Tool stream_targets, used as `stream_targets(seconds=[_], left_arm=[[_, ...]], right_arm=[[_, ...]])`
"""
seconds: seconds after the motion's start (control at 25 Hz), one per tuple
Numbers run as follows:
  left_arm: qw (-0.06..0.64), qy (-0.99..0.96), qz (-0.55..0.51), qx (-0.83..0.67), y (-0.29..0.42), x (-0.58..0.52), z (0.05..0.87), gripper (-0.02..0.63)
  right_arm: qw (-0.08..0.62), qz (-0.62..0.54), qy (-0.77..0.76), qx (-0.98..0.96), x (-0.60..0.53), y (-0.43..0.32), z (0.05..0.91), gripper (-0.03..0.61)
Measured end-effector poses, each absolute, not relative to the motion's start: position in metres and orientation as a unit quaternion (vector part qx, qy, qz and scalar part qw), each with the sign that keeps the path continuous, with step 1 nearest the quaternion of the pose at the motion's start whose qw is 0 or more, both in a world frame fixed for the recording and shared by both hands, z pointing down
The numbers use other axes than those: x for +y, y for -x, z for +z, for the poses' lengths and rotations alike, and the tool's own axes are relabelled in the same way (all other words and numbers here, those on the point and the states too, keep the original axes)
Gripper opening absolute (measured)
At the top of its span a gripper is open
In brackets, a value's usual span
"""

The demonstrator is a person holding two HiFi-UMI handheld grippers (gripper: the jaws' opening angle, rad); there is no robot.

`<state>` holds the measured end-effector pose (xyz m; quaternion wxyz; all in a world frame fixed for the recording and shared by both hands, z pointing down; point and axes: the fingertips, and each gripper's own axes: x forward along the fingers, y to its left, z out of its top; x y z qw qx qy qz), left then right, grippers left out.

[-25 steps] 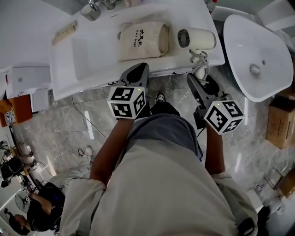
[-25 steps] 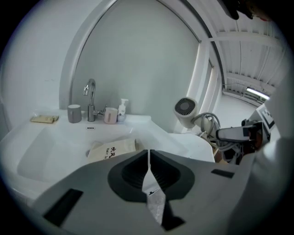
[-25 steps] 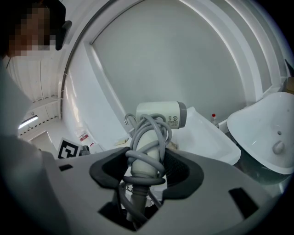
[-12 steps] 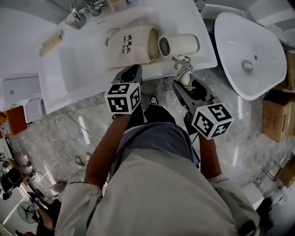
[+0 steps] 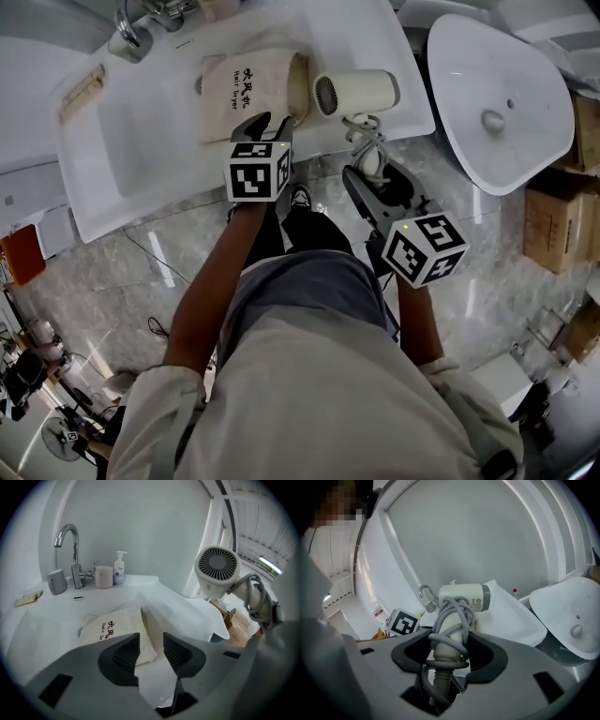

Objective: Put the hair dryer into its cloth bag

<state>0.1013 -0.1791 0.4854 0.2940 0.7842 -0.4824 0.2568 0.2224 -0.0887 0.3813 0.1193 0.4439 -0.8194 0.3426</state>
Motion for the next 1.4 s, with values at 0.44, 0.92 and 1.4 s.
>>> stream_targets(seconds=[0.44,0.92,1.4], left_arm=[[0.260,-0.785,0.342,-0.447,-0.112,-0.214,0.531,0.235],[0.267,-0.779,0.366,-0.433,-0.104,-0.228,0.551,0.171],[0.330,-0.773,0.295,-0.454,-0.068,-0.215,0.529,0.075]], right_arm=[[0.126,0.363,-0.451,-0.805,-0.097,-0.214,0.396,0.230],[0.121,0.378,-0.463,-0.792,-0.105,-0.212,0.400,0.230],[0.137,0.383,-0.453,-0.793,-0.116,-0.203,0.410,0.230]])
